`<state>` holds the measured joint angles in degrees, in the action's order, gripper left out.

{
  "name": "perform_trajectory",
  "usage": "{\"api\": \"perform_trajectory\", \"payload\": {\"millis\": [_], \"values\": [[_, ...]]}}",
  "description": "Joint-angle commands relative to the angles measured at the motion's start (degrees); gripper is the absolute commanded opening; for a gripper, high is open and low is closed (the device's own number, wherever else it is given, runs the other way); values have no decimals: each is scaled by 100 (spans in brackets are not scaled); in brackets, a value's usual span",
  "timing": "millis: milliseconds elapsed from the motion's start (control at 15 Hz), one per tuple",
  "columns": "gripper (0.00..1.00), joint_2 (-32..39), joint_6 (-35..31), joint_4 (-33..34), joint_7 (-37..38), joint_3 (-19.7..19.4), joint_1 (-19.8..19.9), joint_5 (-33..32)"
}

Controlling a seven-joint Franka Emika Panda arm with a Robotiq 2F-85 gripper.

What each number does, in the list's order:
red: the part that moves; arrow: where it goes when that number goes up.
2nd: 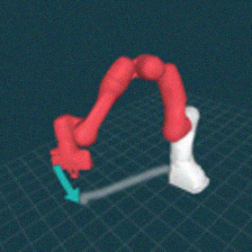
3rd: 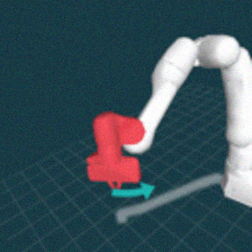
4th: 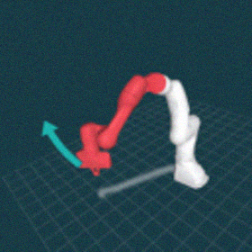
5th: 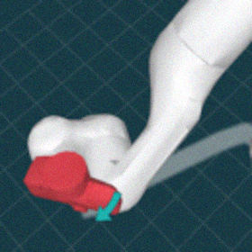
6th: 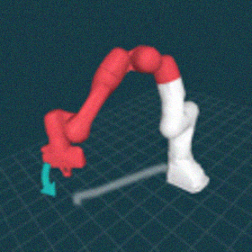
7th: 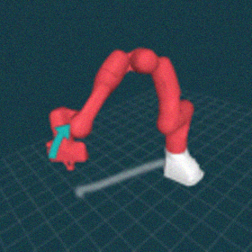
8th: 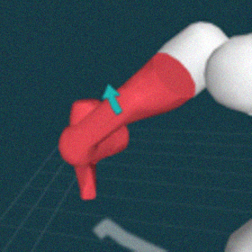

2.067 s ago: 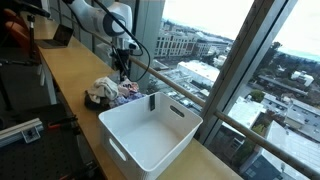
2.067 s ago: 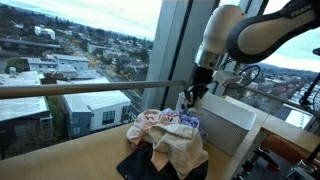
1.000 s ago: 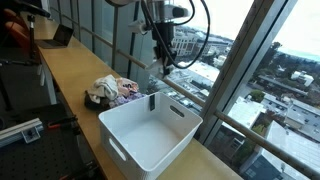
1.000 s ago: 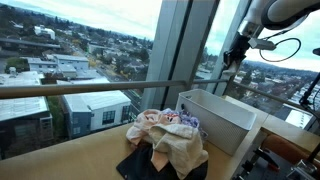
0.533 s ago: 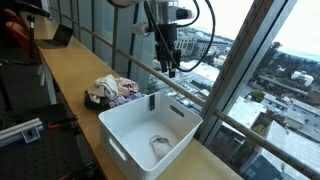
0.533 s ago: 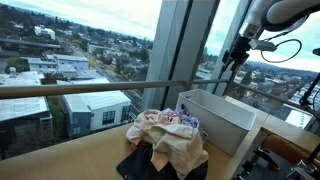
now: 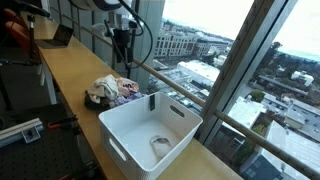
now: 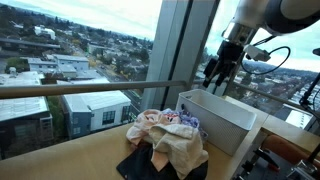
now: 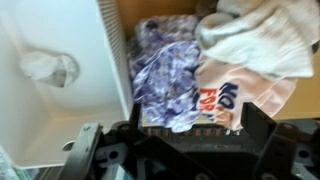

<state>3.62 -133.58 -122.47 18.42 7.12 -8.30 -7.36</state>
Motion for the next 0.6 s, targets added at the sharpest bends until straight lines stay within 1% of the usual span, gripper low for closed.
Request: {"api": "perform_trajectory", "payload": {"millis": [0,133,267,533], "values": [[100,518,-489,-342,-179,395,-381,438],[100,884,-701,-349,-305,552,-557,578],[100,1200,-770,-183,-388,602,-670,568],[100,1647,-744,171,-549,434,-775,231]]}}
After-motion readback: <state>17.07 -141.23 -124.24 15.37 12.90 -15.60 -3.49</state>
